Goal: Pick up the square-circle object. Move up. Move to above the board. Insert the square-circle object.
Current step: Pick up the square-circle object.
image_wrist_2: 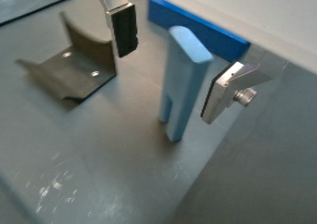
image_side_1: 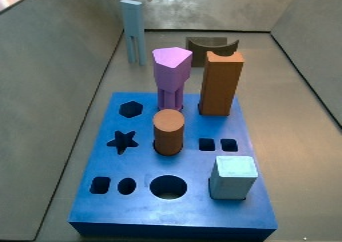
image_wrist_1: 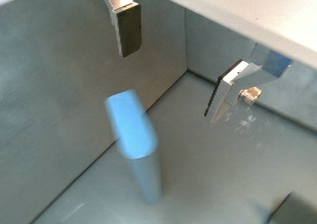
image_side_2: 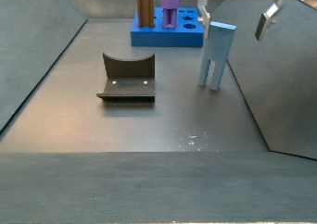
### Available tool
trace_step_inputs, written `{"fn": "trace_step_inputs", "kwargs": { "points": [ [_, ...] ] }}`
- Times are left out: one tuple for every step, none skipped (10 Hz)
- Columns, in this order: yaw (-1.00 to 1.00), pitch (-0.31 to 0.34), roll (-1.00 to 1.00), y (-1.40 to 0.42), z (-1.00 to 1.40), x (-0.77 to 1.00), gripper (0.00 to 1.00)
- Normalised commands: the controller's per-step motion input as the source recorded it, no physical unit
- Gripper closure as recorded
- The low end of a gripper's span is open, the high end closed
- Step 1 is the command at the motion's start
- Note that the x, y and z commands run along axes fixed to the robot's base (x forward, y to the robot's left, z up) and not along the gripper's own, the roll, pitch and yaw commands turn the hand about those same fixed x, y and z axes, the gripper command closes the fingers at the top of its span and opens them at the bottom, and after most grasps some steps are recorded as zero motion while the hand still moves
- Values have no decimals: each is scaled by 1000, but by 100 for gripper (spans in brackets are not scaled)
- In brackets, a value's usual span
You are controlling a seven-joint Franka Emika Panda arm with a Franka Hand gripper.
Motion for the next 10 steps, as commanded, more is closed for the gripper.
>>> {"fn": "trace_step_inputs", "kwargs": {
  "points": [
    [-431, -91, -101, -277, -226, 274, 0],
    [-383, -79, -87, -209, -226, 317, 0],
    [-317, -29, -33, -140, -146, 269, 0],
    [-234, -20, -3, -169, -149, 137, 0],
    [-234, -41, -4, -197, -217, 100, 0],
    [-157, -29, 0, -254, -214, 6, 0],
    [-151, -11, 0, -197, -137, 11, 0],
    [-243, 0, 0, -134, -103, 60, 0],
    [-369, 0, 0, -120, -83, 86, 0],
    [-446, 0, 0, -100, -97, 83, 0]
  ]
}}
